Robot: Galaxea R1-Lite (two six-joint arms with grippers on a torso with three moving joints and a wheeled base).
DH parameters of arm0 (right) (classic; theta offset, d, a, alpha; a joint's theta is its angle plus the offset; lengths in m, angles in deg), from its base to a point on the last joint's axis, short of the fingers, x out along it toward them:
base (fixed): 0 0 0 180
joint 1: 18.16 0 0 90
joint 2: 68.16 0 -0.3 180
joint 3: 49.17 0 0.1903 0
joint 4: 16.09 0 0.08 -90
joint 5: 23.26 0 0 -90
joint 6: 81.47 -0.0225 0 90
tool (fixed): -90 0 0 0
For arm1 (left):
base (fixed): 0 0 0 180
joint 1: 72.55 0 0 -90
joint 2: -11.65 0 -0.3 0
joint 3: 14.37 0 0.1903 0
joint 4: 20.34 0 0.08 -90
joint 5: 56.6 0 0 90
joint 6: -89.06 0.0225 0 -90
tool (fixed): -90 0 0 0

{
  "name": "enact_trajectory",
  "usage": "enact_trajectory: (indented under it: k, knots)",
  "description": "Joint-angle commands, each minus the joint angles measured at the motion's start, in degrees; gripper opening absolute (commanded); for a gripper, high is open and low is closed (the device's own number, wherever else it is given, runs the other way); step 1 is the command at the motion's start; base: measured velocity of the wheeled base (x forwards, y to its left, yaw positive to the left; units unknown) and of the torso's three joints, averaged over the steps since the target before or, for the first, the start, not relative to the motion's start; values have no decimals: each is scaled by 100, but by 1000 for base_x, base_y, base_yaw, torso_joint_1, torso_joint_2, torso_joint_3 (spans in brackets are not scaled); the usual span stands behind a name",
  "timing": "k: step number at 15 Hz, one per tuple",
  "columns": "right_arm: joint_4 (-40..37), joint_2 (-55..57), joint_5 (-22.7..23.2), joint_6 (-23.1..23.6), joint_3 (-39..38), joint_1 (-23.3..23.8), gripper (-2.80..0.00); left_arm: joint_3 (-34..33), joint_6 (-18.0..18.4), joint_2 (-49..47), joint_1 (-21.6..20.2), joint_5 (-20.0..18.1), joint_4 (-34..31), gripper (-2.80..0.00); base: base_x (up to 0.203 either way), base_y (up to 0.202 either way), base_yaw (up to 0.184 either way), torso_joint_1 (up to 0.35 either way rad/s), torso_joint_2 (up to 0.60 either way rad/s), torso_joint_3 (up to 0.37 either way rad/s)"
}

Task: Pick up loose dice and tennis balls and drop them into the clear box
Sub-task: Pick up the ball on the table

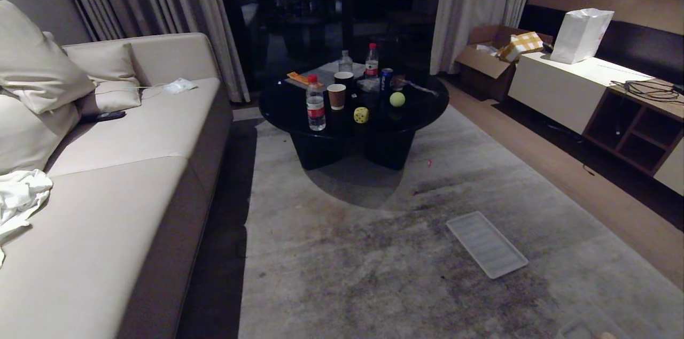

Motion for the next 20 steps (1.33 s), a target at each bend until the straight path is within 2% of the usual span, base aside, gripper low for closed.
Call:
enact_trajectory:
  k: [1, 20]
  knots:
    - [2, 7, 1, -1, -44, -2, -280, -9, -9, -9, 0, 2, 11, -280, 185, 0, -1, 2, 2, 3]
    - [2, 7, 1, -6, -37, -2, -280, -9, -18, -9, 0, 2, 11, -280, 183, 0, 0, 2, 2, 2]
